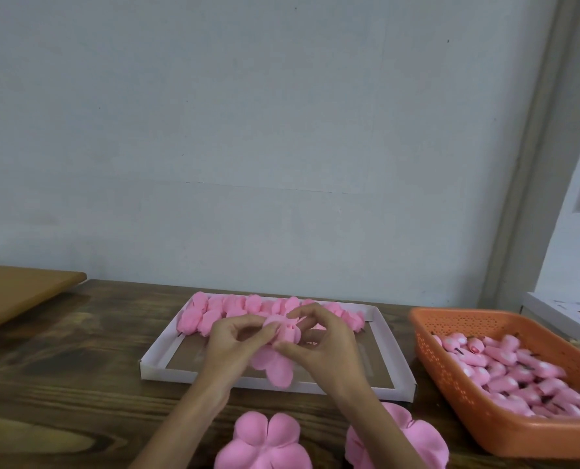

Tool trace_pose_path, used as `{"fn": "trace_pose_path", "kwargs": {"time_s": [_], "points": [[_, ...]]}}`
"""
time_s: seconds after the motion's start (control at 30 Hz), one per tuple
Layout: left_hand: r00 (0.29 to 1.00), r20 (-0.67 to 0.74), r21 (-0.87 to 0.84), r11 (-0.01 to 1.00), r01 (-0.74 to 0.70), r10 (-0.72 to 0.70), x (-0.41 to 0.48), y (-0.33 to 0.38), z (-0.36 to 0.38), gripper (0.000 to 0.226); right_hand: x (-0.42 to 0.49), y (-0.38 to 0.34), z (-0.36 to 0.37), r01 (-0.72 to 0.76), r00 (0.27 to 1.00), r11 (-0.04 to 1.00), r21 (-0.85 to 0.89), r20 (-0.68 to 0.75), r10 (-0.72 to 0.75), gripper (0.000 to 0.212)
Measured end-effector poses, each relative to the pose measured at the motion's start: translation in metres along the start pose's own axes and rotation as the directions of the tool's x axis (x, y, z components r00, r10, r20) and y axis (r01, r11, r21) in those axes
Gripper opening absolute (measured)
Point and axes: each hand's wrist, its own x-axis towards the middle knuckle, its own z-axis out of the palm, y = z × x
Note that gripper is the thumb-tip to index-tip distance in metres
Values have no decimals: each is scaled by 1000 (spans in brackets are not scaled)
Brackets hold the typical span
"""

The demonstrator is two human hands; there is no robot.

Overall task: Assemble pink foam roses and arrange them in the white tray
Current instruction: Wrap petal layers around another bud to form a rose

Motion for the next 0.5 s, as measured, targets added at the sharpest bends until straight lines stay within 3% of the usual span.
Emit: {"fn": "trace_pose_path", "kwargs": {"time_s": [0.1,0.27,0.43,0.5], "points": [[997,50,-15,999,-52,53,-2,3,1,15,0,-2,-1,9,1000,1000,14,-21,-9,53],[994,66,-5,996,-85,86,-2,5,0,18,-1,-5,-3,49,998,999,7,-32,-48,55],[994,100,-6,999,-33,33,-1,7,-4,18,0,-5,-4,29,1000,1000,-2,10,-29,34],[994,105,-7,1000,16,-16,1,9,-10,28,1,-6,-5,16,1000,1000,13,-3,-16,29]]}}
